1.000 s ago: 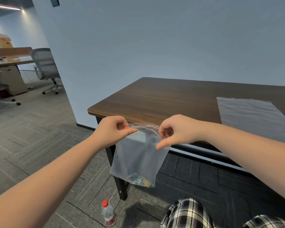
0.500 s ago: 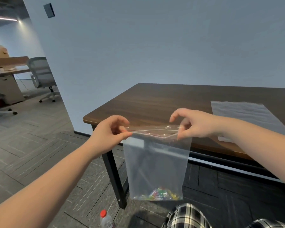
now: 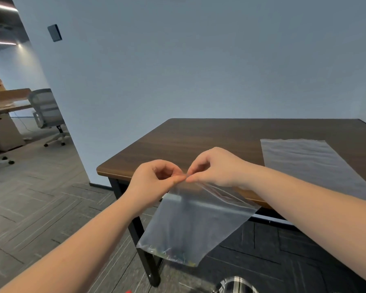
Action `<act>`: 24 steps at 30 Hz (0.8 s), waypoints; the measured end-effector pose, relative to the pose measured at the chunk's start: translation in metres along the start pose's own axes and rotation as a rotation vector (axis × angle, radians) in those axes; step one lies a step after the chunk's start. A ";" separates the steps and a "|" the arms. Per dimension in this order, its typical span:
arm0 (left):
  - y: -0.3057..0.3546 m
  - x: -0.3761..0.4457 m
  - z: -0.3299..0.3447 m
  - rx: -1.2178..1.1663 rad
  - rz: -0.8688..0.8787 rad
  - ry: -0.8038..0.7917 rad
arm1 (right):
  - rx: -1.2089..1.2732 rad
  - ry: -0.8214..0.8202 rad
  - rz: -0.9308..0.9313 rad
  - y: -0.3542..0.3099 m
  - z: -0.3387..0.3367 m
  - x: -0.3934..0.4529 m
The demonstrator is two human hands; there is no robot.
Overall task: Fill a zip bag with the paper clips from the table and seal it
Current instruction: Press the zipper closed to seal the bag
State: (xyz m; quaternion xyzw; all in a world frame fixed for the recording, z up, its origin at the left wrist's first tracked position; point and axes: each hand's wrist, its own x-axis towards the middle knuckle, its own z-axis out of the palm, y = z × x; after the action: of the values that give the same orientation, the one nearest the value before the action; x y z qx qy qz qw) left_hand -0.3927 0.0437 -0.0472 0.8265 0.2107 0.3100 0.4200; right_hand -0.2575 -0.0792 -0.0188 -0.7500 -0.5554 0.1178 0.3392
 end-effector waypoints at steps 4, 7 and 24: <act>-0.002 0.000 -0.002 -0.020 -0.012 -0.017 | 0.052 0.063 0.021 0.004 0.000 0.001; -0.002 0.002 -0.002 -0.031 -0.038 -0.033 | 0.093 0.078 0.039 0.006 0.000 0.001; 0.006 0.007 0.008 0.075 -0.034 -0.055 | -0.028 -0.022 0.021 0.004 -0.002 0.003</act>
State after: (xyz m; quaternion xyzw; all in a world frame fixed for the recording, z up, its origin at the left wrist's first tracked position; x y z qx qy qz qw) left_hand -0.3817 0.0404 -0.0432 0.8462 0.2248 0.2720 0.3994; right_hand -0.2523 -0.0782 -0.0192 -0.7593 -0.5526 0.1218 0.3213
